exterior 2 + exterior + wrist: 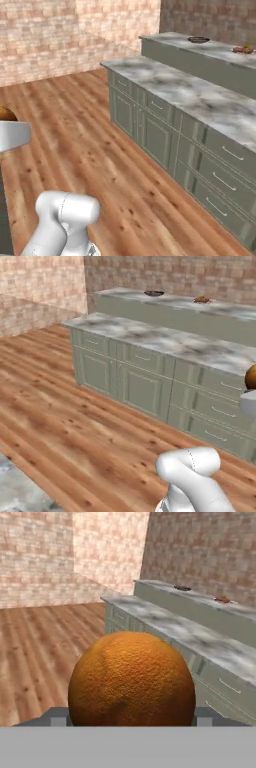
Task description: Pick up the pear and orange from the fridge and place one fruit on each plate on the dining counter.
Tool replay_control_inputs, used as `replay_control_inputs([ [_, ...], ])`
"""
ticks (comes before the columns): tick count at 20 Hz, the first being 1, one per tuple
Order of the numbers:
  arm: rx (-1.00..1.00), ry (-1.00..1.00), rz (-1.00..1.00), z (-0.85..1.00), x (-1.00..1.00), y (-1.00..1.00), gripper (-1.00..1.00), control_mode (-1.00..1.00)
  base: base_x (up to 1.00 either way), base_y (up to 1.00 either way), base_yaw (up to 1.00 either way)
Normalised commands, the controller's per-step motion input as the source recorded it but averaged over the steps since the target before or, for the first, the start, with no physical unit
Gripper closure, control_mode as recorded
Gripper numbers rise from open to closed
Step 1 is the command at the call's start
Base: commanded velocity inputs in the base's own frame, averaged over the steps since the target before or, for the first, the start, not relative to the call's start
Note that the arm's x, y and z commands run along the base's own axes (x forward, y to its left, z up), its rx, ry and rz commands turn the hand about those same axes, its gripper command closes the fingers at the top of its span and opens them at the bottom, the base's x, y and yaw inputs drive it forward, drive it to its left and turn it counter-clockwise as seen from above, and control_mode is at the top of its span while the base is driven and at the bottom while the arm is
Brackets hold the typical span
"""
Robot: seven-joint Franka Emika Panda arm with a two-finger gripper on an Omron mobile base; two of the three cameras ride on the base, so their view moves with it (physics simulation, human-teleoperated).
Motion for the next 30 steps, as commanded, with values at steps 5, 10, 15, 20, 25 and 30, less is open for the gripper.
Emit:
replay_control_inputs([
  [5,0.00,0.00,0.00,0.00,0.00,0.00,1.00,1.00,1.00,-0.23,0.41],
  [10,0.00,0.00,0.00,0.00,0.00,0.00,1.00,1.00,1.00,-0.26,0.41],
  [15,0.00,0.00,0.00,0.00,0.00,0.00,1.00,1.00,1.00,0.00,0.28],
  [20,0.00,0.00,0.00,0.00,0.00,0.00,1.00,1.00,1.00,0.28,0.10],
  [25,0.00,0.00,0.00,0.00,0.00,0.00,1.00,1.00,1.00,0.49,0.01],
  [30,0.00,0.00,0.00,0.00,0.00,0.00,1.00,1.00,1.00,0.57,-0.05],
])
